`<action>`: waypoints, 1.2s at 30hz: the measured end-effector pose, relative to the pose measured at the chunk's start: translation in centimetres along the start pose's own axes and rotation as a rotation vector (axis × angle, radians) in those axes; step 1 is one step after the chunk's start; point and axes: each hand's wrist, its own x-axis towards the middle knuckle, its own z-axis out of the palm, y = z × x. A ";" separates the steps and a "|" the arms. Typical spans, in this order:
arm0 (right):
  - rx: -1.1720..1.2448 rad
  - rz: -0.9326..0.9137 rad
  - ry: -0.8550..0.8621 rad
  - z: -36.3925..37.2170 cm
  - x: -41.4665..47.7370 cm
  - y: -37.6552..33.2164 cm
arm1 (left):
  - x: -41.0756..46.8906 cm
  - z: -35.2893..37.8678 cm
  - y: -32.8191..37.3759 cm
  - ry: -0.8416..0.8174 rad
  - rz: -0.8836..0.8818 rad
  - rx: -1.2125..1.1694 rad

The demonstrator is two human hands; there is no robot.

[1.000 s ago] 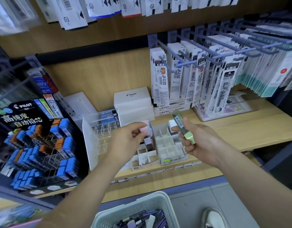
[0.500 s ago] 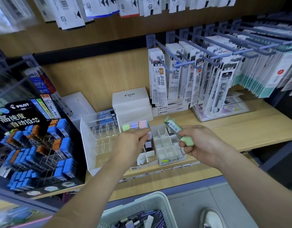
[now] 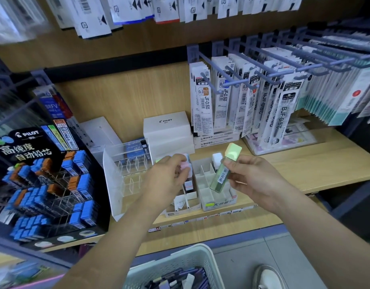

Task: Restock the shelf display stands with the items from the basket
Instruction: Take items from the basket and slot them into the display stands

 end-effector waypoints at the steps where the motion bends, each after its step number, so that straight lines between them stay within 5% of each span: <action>1: -0.001 0.003 -0.034 0.1 -0.1 0.0 | 0.1 -0.3 0.5 0.031 -0.007 -0.076; 4: -0.077 -0.004 -0.140 0.5 -0.3 0.1 | 0.5 -1.6 3.0 0.032 -0.087 -0.434; 8: -0.169 -0.021 -0.284 1.1 -0.7 0.0 | 0.9 -3.0 5.2 -0.297 -0.191 -0.899; 13: 0.026 0.068 -0.502 1.4 -1.3 -0.5 | 0.8 -4.6 3.3 -0.526 -0.173 -1.079; 16: 0.051 0.122 -0.539 2.4 -1.6 -0.6 | 0.6 -5.5 3.1 -0.389 -0.244 -1.068; 20: -0.122 0.064 -0.145 2.7 -0.3 -0.2 | 1.6 -9.0 1.5 0.046 -0.319 -0.904; 22: -0.247 0.012 0.011 2.2 0.1 0.1 | 1.9 -10.5 -0.2 0.137 -0.319 -0.664; 27: -0.378 -0.053 0.065 2.4 0.3 0.8 | 1.0 -8.7 -2.1 0.066 -0.258 -0.289; 36: -0.489 -0.101 0.013 5.2 0.8 1.9 | 0.2 -4.6 -3.5 -0.026 -0.176 -0.105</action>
